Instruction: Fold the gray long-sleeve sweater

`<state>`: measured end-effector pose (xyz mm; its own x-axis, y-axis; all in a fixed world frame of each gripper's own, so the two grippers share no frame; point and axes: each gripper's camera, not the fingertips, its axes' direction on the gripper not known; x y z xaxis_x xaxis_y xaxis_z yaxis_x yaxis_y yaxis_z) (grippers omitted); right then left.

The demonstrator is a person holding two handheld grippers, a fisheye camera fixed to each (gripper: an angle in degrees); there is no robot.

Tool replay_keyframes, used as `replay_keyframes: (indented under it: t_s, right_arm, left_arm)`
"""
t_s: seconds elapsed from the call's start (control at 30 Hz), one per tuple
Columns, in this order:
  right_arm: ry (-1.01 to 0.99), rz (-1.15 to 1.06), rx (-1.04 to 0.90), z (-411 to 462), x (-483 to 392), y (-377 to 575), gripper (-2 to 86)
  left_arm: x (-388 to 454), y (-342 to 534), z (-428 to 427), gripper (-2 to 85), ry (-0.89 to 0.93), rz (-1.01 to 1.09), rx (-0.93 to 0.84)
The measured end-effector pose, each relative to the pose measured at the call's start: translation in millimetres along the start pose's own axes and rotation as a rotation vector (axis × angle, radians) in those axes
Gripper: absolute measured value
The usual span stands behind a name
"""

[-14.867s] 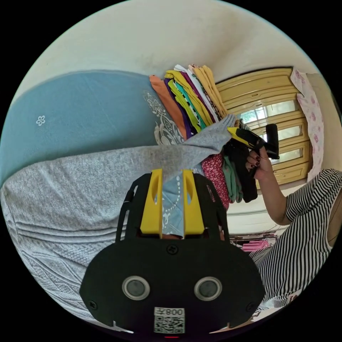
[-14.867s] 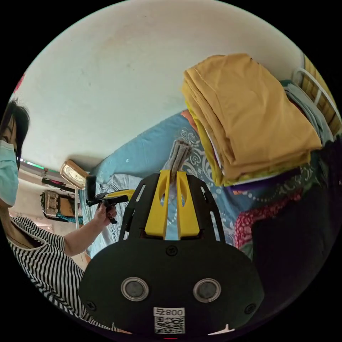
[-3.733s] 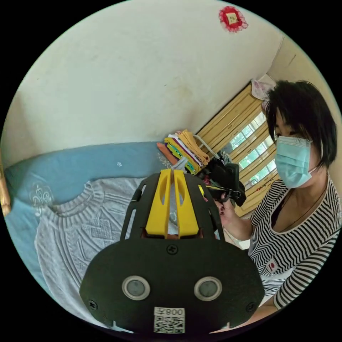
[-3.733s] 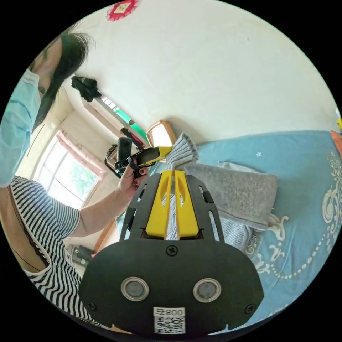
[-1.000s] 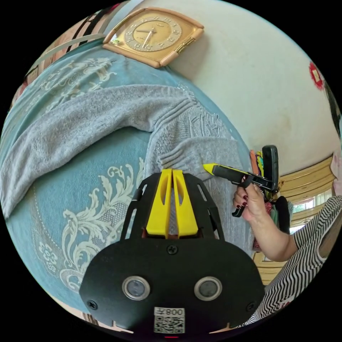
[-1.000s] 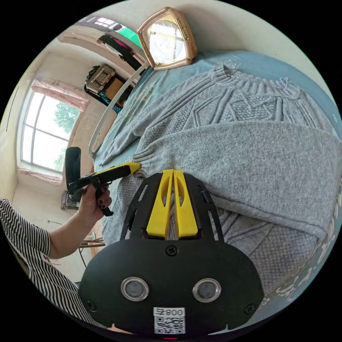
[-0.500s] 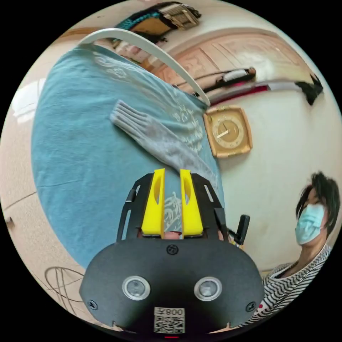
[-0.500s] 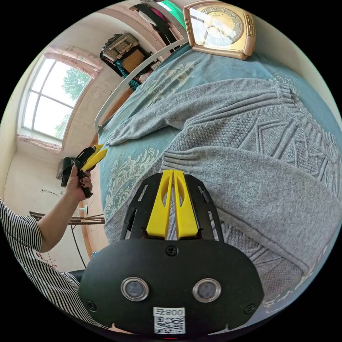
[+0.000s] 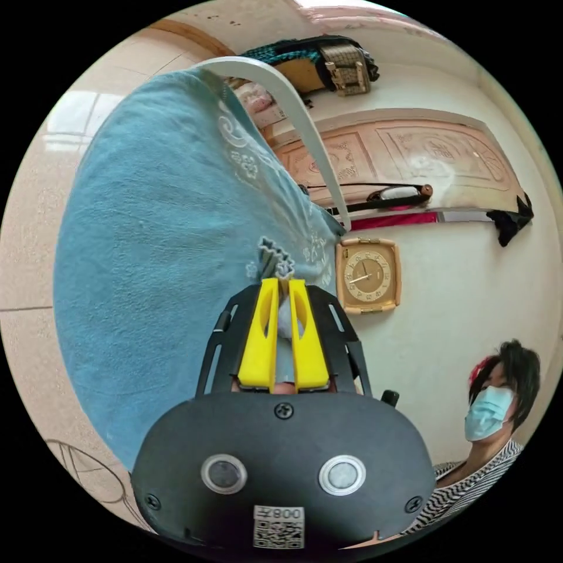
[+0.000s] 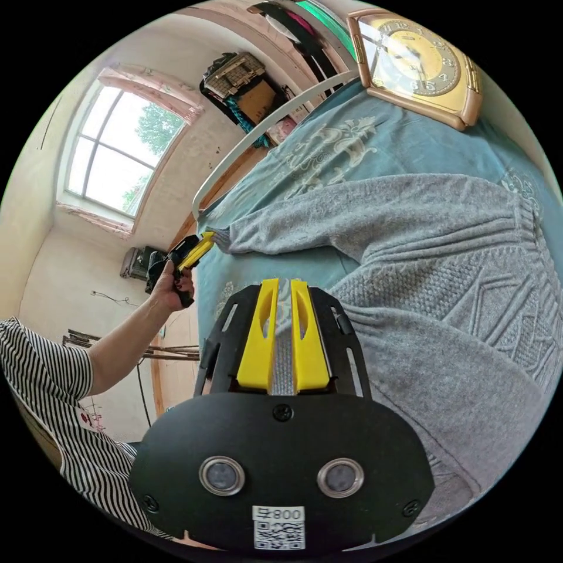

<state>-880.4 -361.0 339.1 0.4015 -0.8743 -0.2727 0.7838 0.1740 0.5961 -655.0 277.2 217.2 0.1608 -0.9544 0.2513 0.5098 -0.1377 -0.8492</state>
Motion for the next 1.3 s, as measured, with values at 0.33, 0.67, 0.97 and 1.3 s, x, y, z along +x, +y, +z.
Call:
replay_keyframes:
  t_s: [0.33, 0.67, 0.97, 1.3]
  right_arm:
    - [-0.302, 0.037, -0.036, 13.2, 33.6, -34.6, 9.2]
    - [-0.473, 0.236, 0.03, -21.8, 110.2, 12.2, 11.3]
    - [-0.654, 0.256, 0.021, -64.0, 156.4, 47.0, 3.5]
    - [-0.553, 0.145, 0.242, -242.3, 207.9, 114.9, 0.2]
  left_arm:
    - [164.0, 61.1, 53.0, 2.9, -0.196, 0.558, -0.322]
    - [288.6, 110.7, 77.6, 2.7, -0.32, 0.752, -0.385]
    - [414.8, 158.7, 106.8, 2.8, -0.421, 0.957, -0.431]
    - [589.3, 212.4, 163.8, 2.5, -0.138, 1.089, -0.367]
